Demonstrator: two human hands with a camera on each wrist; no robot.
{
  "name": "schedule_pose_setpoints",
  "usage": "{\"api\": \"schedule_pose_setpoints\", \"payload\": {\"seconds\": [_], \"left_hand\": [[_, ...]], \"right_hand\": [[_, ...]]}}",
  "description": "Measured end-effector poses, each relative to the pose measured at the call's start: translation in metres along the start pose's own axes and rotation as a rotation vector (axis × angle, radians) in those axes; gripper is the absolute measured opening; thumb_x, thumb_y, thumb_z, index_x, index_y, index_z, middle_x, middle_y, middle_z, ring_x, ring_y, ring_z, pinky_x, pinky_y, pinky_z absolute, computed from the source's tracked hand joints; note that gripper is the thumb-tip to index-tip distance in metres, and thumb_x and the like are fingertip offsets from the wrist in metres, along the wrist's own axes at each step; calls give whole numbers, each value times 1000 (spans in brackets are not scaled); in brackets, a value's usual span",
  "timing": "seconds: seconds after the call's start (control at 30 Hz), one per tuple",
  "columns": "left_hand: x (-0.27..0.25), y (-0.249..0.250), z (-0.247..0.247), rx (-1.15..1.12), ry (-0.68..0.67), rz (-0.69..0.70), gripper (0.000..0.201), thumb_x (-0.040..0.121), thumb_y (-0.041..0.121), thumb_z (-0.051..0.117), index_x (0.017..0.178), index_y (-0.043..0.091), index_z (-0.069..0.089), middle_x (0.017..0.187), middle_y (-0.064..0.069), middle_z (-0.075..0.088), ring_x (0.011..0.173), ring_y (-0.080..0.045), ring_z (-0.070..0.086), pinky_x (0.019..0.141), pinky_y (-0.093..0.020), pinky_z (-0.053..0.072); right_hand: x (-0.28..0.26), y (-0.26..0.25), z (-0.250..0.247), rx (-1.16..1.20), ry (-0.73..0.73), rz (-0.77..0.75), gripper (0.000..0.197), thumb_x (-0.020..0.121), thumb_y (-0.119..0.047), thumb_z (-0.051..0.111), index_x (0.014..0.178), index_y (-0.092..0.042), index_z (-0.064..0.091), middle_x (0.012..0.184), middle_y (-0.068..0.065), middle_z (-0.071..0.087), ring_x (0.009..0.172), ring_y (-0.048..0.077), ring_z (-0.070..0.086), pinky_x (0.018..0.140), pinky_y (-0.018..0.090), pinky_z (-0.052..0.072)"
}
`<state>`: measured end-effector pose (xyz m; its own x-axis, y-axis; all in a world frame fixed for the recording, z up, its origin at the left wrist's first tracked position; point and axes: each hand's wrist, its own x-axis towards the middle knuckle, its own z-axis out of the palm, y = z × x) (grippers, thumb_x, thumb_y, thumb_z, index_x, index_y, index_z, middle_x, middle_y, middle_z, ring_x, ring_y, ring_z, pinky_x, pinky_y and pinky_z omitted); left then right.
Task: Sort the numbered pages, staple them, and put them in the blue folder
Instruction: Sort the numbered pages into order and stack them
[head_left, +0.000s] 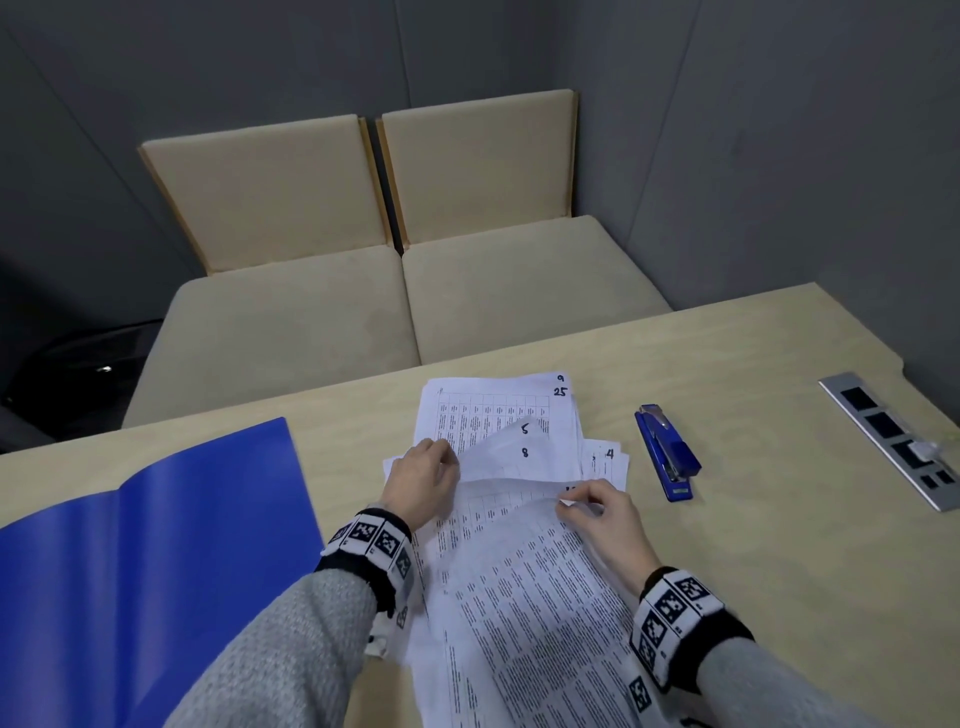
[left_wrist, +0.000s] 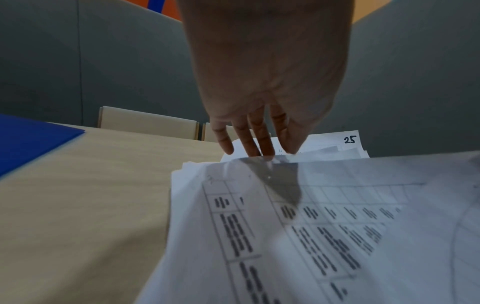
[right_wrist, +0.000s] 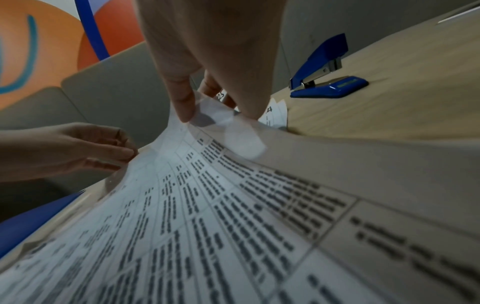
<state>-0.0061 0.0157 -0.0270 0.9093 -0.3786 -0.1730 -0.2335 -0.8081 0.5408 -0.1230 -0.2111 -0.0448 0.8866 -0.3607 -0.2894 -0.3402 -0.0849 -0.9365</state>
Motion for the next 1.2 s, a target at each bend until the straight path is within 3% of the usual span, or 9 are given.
{"api": "schedule_pose_setpoints", "payload": {"seconds": [0.17,0.47,0.57,0.67,0.77,0.9,1.0,1.07,1.2], "left_hand": [[10,7,-8,7,-33,20,19,74,14,69,84,20,54,75,10,50,72,-16,49,73,-31,39],[0,1,-2,218,175,311,18,77,2,67,72,13,54,66,0,62,55,-24,55,68,-39,51],[-11,-2,2,260,278,385,18,76,10,74,76,14,56,107,-9,65,90,-25,56,77,-36,47],[-20,1,3,267,291,463,6,86,17,57,82,13,54,99,-6,61,86,-21,46,69,-33,44],[-21,2,5,214,206,420,18,92,23,37,89,16,53,78,-1,61,70,-23,52,65,-32,41],[-17,13,5,-75,79,241,26,95,10,43,117,12,57,79,0,62,78,-19,56,71,-29,41],[-9,23,3,-135,-57,40,39,101,30,35,134,12,45,113,-6,64,104,-20,58,86,-28,41],[-2,23,5,-54,-126,14,46,100,42,31,132,15,48,127,-5,57,115,-22,54,98,-34,40],[1,26,7,35,-83,83,43,96,47,39,121,17,57,105,-2,56,94,-20,58,86,-32,45]], "right_hand": [[-2,-1,0,-49,-31,-38,8,79,-5,71,80,-13,67,96,3,66,98,13,59,77,15,40],[0,-4,2,-52,-33,-41,7,81,-6,69,83,-12,66,98,2,65,99,14,58,75,15,40],[-2,-5,4,-47,-37,-37,11,81,-6,69,80,-15,65,99,2,64,99,14,58,73,13,40],[-3,-5,4,-43,-37,-38,12,80,-6,70,79,-17,65,100,3,64,100,16,58,73,14,40],[-4,-7,6,-45,-46,-37,11,81,-4,69,80,-14,64,102,6,62,99,13,57,71,9,41],[-1,-13,9,-49,-64,-50,12,80,0,68,78,-11,63,109,7,55,97,3,53,71,-1,38],[1,-15,10,-64,-94,-46,13,81,-2,69,76,-13,64,116,2,50,106,6,50,76,-2,35],[3,-14,11,-66,-102,-47,13,80,-3,70,75,-13,64,117,0,51,111,9,50,79,0,35],[5,-12,11,-80,-92,-62,14,79,-4,72,73,-15,65,119,-2,52,114,11,51,83,5,33]]}}
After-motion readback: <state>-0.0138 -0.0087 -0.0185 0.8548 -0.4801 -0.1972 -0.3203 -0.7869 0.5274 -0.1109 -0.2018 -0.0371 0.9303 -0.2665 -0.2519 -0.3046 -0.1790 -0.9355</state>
